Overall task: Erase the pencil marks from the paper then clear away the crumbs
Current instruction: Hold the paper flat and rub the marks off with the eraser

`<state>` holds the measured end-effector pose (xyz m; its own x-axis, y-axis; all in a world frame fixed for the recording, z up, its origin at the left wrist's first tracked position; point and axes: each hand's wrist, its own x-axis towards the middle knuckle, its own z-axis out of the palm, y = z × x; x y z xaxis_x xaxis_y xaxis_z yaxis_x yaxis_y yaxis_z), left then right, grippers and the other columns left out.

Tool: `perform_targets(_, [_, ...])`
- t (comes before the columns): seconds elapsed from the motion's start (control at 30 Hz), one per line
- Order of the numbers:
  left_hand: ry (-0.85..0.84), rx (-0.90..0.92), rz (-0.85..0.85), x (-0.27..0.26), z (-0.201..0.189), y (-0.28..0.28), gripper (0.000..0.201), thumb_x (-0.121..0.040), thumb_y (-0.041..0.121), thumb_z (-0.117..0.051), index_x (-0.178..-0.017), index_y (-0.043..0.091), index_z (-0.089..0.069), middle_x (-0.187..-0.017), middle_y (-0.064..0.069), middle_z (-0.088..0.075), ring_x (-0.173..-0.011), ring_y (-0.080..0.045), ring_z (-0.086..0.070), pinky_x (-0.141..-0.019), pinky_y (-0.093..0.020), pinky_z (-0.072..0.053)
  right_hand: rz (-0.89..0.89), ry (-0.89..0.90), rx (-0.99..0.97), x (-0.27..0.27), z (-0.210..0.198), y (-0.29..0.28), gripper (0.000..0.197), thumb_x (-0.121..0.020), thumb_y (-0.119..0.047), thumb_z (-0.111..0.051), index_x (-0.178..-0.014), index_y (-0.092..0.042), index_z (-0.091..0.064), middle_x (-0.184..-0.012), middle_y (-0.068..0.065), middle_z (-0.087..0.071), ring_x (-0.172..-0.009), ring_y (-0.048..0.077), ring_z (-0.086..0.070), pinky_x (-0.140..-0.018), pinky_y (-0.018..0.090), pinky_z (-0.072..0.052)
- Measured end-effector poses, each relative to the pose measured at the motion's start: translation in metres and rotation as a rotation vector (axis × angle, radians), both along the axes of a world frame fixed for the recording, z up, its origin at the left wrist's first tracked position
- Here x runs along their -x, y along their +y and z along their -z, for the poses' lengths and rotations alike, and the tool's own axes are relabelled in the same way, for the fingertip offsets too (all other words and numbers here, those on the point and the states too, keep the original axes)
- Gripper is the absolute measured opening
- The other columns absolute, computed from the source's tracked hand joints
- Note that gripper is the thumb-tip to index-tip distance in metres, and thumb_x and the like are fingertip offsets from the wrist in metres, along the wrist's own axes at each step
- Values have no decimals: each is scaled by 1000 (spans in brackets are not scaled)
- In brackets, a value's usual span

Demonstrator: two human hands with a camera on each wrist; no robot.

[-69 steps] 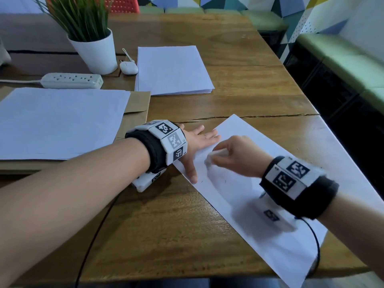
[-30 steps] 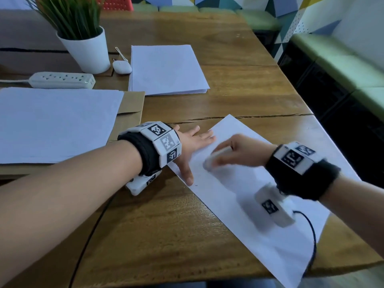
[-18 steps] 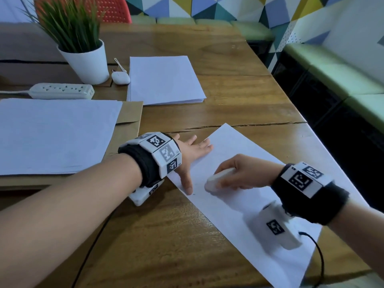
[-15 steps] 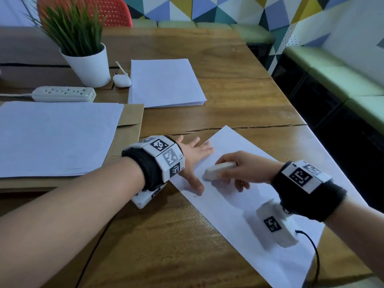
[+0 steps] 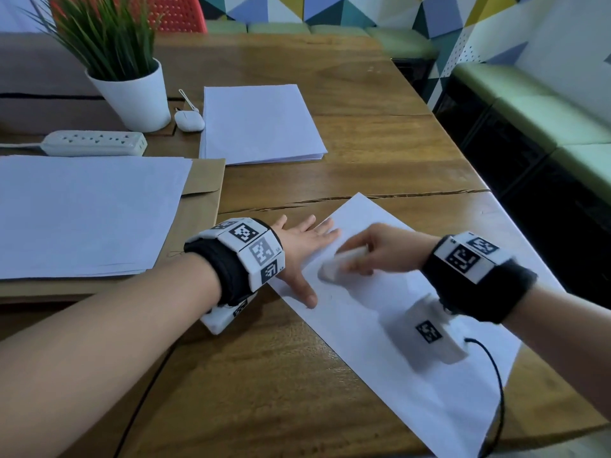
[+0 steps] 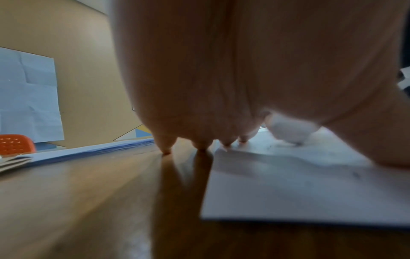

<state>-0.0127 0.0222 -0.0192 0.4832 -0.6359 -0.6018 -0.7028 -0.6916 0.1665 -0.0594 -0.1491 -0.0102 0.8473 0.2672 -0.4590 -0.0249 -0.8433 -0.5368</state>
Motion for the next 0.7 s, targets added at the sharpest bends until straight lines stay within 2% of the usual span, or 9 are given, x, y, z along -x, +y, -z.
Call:
perform_targets(0.1, [9, 22, -18, 0, 0, 1, 127, -68, 56, -73, -146, 25, 22, -154, 9, 26, -142, -16, 24, -112, -51, 14, 107, -116, -51, -1, 4, 5, 14, -86, -32, -62, -98, -29, -68, -58, -9, -52, -50, 2, -46, -51, 14, -36])
perform_targets(0.2, [2, -15, 8, 1, -1, 0, 124, -71, 58, -69, -145, 24, 24, -153, 9, 29, -142, -16, 25, -113, -52, 12, -24, 19, -67, 22, 5, 3, 15, -86, -31, -63, -98, -26, -69, -64, -10, -56, -53, -1, -49, -57, 12, -39])
perform_targets(0.3, [-2, -33, 17, 2, -2, 0, 123, -72, 58, -68, -145, 23, 25, -153, 8, 29, -142, -16, 25, -114, -53, 12, -137, 143, -24, 26, 2, 2, 16, -84, -34, -66, -96, -26, -70, -71, -4, -58, -57, 3, -48, -63, 18, -40])
perform_targets(0.4, [-13, -19, 2, 2, -1, 0, 124, -71, 57, -70, -145, 24, 24, -154, 8, 28, -142, -16, 24, -113, -52, 11, -6, -18, -14, 2, 3, 6, 12, -82, -36, -67, -92, -31, -66, -61, -9, -57, -49, -2, -50, -56, 13, -39])
perform_targets(0.47, [-19, 0, -11, 2, 0, 0, 126, -69, 56, -71, -145, 24, 23, -154, 8, 26, -142, -16, 23, -113, -52, 11, 99, -134, -34, -5, 4, 8, 14, -84, -34, -66, -97, -30, -67, -57, -12, -52, -49, 0, -49, -51, 13, -36])
perform_targets(0.5, [-21, -2, -9, 2, 0, -1, 126, -70, 57, -71, -145, 24, 23, -154, 8, 26, -142, -16, 23, -113, -52, 11, 100, -133, -38, -1, 4, 6, 16, -84, -33, -65, -100, -29, -68, -58, -11, -51, -50, 1, -49, -51, 14, -36])
perform_targets(0.6, [-13, -27, 14, 1, -2, 0, 124, -71, 59, -68, -145, 23, 25, -153, 7, 29, -142, -17, 24, -113, -54, 10, -57, 73, -45, 23, 5, 0, 15, -84, -33, -65, -98, -29, -69, -65, -6, -58, -51, 0, -48, -54, 10, -38])
perform_targets(0.67, [-13, -32, 20, 1, -1, 0, 123, -72, 59, -67, -145, 23, 25, -153, 7, 29, -142, -17, 24, -113, -54, 10, -137, 171, -30, 27, 2, 0, 14, -84, -33, -65, -97, -27, -71, -72, 1, -59, -56, 4, -47, -61, 16, -39])
perform_targets(0.7, [-15, -32, 19, 1, -1, 0, 123, -72, 59, -68, -145, 23, 25, -153, 7, 29, -142, -17, 24, -113, -54, 10, -128, 163, -22, 22, 0, 0, 13, -84, -33, -65, -95, -28, -71, -73, 2, -59, -57, 4, -47, -62, 18, -40])
